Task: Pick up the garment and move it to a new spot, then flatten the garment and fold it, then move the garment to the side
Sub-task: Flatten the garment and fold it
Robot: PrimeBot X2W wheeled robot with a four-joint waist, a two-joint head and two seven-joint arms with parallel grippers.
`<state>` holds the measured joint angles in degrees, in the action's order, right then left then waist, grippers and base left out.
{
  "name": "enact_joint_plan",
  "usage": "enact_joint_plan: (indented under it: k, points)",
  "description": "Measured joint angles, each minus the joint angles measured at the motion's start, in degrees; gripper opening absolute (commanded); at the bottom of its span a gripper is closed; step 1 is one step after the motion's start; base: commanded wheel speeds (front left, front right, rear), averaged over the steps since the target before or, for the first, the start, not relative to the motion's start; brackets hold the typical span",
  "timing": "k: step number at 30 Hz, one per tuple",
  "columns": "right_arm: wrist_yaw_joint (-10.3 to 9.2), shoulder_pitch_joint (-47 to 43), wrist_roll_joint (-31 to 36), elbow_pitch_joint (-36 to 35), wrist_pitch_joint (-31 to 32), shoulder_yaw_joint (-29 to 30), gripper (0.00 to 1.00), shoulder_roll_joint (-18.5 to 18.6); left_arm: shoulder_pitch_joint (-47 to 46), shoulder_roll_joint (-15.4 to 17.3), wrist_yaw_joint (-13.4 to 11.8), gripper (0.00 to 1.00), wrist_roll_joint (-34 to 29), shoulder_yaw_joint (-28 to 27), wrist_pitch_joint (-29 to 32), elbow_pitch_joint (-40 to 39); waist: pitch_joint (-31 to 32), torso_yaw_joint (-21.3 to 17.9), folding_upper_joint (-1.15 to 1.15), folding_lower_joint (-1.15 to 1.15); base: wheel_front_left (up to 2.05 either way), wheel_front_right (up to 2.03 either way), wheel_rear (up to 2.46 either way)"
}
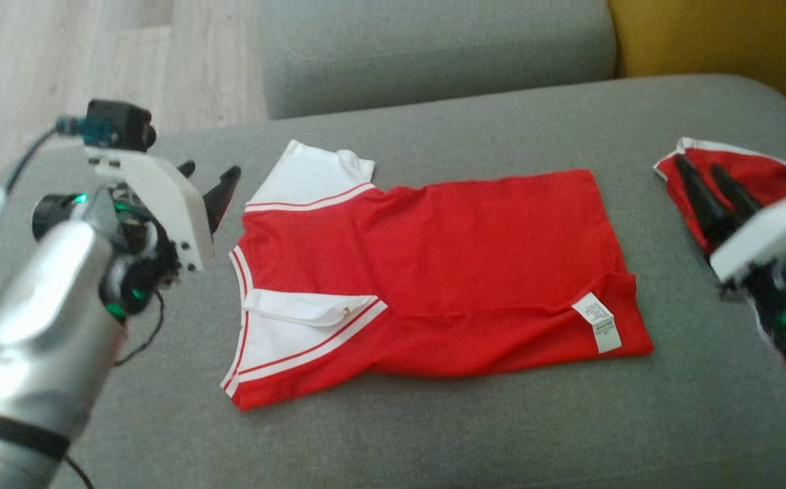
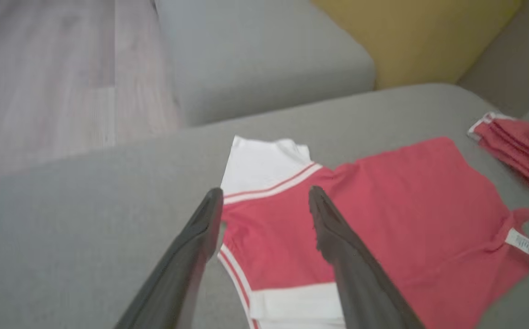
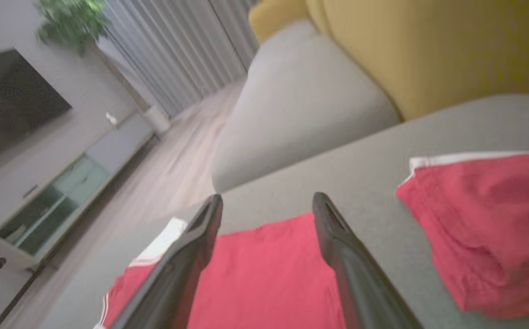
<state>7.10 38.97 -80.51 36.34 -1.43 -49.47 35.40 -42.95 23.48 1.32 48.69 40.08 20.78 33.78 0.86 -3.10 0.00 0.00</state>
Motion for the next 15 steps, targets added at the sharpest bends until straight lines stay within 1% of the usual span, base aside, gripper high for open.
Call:
enact_joint_plan:
  k: [2,3,5,6,8,9,11,12,15]
  points:
    - [0.00,-3.74,1.54,-0.48,-7.68,1.63,1.00,0.05,2.75,-0.01,-2.16,1.00,-2.59,-0.27,-8.10,-3.04,0.89,0.41,0.00,0.00,0.00,0.00,0.00]
    - [0.00,-5.88,2.58,-0.56,-10.15,2.09,1.00,-0.15,5.01,-0.01,-3.63,1.00,-3.28,-0.40,-11.54,-4.75,1.29,0.55,0.00,0.00,0.00,0.00,0.00]
    - [0.00,-10.22,5.32,0.29,-12.21,3.70,1.00,-0.99,10.83,-0.01,-6.70,1.00,-5.21,-0.31,-17.28,-7.93,1.80,0.74,0.00,0.00,0.00,0.00,0.00]
    - [0.00,-12.22,6.52,1.01,-12.52,5.30,1.00,-1.66,14.02,0.01,-8.18,1.00,-5.94,-0.26,-19.69,-9.34,1.87,0.79,0.00,0.00,0.00,0.00,0.00]
    - [0.00,-15.78,9.75,2.36,-12.72,9.92,1.00,-3.35,20.03,-0.04,-10.74,1.00,-6.36,-0.30,-22.57,-11.45,1.70,0.93,0.00,0.00,0.00,0.00,0.00]
    - [0.00,-17.13,11.92,3.05,-12.77,12.41,1.00,-4.36,22.55,-0.01,-11.67,1.00,-6.15,-0.34,-23.52,-12.20,1.57,0.95,0.00,0.00,0.00,0.00,0.00]
    - [0.00,-19.18,15.79,4.66,-12.78,15.21,1.00,-6.37,26.01,-0.01,-12.51,1.00,-5.36,-0.20,-22.90,-12.81,1.38,1.11,0.00,0.00,0.00,0.00,0.00]
    - [0.00,-20.18,17.66,5.65,-12.78,15.77,1.00,-7.44,27.04,0.00,-12.70,1.00,-4.68,-0.11,-22.20,-12.95,1.25,1.24,0.00,0.00,0.00,0.00,0.00]
    - [0.00,-22.49,19.39,8.78,-11.61,16.06,1.00,-11.13,27.50,0.01,-12.49,1.00,-2.26,-0.08,-18.28,-11.43,0.78,1.52,0.00,0.00,0.00,0.00,0.00]
